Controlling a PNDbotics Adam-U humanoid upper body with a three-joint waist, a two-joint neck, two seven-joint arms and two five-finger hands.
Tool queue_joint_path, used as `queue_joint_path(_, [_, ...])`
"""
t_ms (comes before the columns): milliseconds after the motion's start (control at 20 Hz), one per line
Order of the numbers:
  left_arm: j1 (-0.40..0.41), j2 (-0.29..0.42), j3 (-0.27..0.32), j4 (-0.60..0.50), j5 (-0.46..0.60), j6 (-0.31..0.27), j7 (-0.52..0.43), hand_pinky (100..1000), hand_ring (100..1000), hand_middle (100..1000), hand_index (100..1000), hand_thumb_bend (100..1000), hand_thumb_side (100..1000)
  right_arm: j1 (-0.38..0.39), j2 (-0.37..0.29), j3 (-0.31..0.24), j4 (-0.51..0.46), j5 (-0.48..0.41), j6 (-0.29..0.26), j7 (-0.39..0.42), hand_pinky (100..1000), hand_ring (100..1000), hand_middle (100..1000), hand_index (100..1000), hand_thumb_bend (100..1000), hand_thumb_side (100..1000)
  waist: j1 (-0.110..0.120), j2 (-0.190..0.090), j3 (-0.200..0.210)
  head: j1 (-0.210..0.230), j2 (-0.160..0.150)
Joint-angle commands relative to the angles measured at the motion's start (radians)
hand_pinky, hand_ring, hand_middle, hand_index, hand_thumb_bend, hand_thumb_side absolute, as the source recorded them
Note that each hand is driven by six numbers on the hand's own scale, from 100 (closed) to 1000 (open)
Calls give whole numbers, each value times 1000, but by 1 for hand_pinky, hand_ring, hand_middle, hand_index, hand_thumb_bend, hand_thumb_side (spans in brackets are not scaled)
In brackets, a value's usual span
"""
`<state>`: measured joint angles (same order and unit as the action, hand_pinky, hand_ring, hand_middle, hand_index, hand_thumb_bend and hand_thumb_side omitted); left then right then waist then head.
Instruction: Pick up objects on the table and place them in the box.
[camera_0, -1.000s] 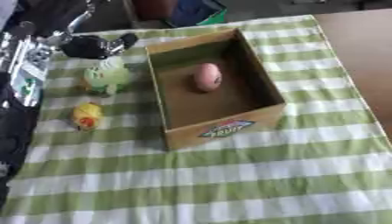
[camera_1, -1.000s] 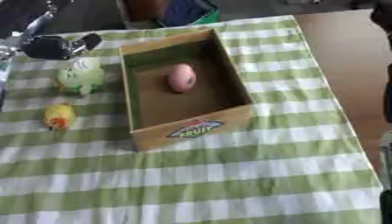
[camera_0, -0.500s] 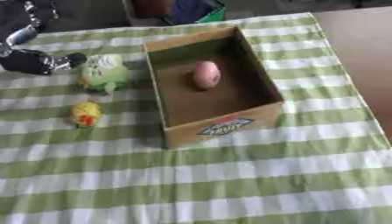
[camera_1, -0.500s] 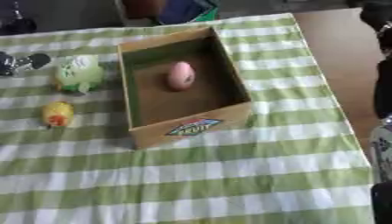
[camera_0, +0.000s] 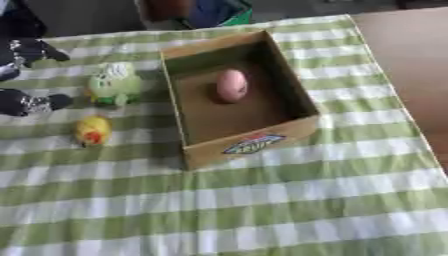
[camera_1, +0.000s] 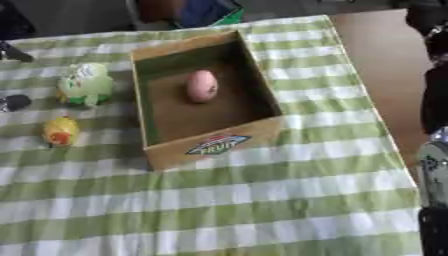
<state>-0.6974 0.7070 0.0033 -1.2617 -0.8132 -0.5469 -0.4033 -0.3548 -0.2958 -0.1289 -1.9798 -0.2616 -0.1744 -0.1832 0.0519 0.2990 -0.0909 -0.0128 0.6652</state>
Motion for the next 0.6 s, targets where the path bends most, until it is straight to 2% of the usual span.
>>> queue_joint_path(50, [-1,53,-6,3,26,-7,-48,609,821,763,903,598,1000,-6,-23,-7,-20,9,3,-2,798,703,470,834,100,849,-2,-17,1,-1,5])
queue_joint_path(600, [-9,32,-26,42,87,-18,-205,604,813,758,893,581,1000,-5,-15,-8,-20,9,12,-3,802,704,467,834,100,840,-3,-10,-4,23,20])
